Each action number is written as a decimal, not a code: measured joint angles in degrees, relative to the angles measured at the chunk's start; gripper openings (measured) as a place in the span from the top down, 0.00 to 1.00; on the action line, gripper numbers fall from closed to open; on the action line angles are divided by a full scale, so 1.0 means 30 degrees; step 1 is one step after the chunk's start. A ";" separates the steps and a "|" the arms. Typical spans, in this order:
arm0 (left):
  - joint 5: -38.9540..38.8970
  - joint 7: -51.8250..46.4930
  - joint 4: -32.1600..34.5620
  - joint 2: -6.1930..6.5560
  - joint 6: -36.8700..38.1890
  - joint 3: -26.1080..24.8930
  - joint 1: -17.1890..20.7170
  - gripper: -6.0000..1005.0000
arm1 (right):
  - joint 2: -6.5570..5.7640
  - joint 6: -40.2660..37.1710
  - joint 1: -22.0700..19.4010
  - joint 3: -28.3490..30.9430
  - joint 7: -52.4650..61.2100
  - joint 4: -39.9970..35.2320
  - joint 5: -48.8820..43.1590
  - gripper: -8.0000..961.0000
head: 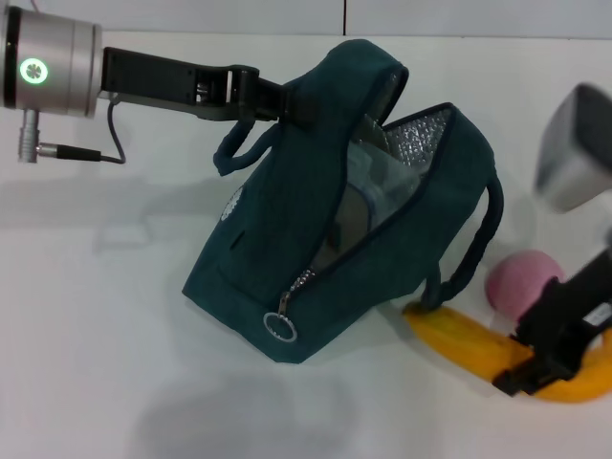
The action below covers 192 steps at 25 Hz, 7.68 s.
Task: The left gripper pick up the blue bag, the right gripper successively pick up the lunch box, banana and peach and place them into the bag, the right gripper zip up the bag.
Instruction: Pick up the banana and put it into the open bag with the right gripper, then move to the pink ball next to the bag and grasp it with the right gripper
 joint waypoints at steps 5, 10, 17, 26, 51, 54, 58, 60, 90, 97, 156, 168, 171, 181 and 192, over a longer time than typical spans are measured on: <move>0.0000 -0.0001 0.0000 0.0000 -0.0054 0.0000 -0.0121 0.92 | -0.0153 -0.4335 0.0710 0.5149 -0.0855 0.1580 0.1674 0.57; 0.0040 -0.0001 0.0001 -0.0001 -0.0119 0.0000 -0.0285 0.92 | -0.1458 -0.7687 0.1822 0.9164 -0.2469 0.6068 0.3448 0.57; 0.0091 0.0096 -0.0194 -0.0040 -0.0384 0.0058 -0.0558 0.92 | -0.3255 -0.7654 0.2191 0.9336 -0.5808 1.1527 0.8151 0.57; 0.0147 0.0588 -0.1189 -0.0037 -0.0496 0.0027 -0.0916 0.92 | -0.1963 -0.7646 0.0867 0.9582 -1.1490 1.3206 1.5725 0.57; -0.0079 0.0126 -0.1025 0.0148 -0.0282 0.0123 -0.1314 0.92 | 0.0007 -0.1269 0.0456 0.7032 -2.6592 1.4265 1.7156 0.56; -0.0085 0.0097 -0.1024 0.0148 -0.0282 0.0153 -0.1362 0.92 | 0.0041 -0.1220 0.1082 0.6845 -2.6636 1.5082 1.7166 0.56; -0.0086 0.0089 -0.1025 0.0149 -0.0283 0.0152 -0.1369 0.92 | 0.0115 -0.1247 0.1744 0.6613 -2.6607 1.6251 1.7416 0.56; -0.0087 0.0087 -0.1028 0.0146 -0.0284 0.0150 -0.1368 0.92 | 0.0152 -0.1105 0.1786 0.6591 -2.6576 1.6482 1.7512 0.56; -0.0081 0.0100 -0.1024 0.0035 -0.0207 0.0145 -0.1344 0.92 | -0.0014 0.1711 0.1493 0.5045 -2.3809 1.8065 1.8344 0.55; -0.0216 0.0062 -0.1024 0.0021 0.0009 0.0145 -0.1347 0.91 | -0.0002 0.2608 0.1327 0.4759 -2.5890 1.7882 1.8302 0.55; -0.0427 -0.0236 -0.1172 0.0001 0.0213 0.0146 -0.1361 0.91 | 0.0153 0.3580 0.0267 0.3457 -2.5601 1.7576 2.1108 0.53; -0.0525 -0.0566 -0.1172 0.0003 0.0217 0.0146 -0.1277 0.91 | 0.0005 0.4037 -0.0092 0.3504 -2.5793 1.7367 2.1283 0.53; -0.0528 -0.0689 -0.1169 0.0002 0.0216 0.0147 -0.1258 0.91 | 0.0008 0.4080 -0.0171 0.3567 -2.5724 1.7373 2.1362 0.52; -0.0498 -0.0705 -0.1186 0.0001 0.0210 0.0075 -0.1138 0.91 | -0.0318 0.2111 -0.1521 0.5843 -2.5176 1.6743 2.1560 0.35; -0.0427 -0.0480 -0.1209 0.0079 0.0212 0.0058 -0.0518 0.91 | -0.1127 -0.0797 -0.6488 0.9254 -1.4781 0.2455 1.8246 0.36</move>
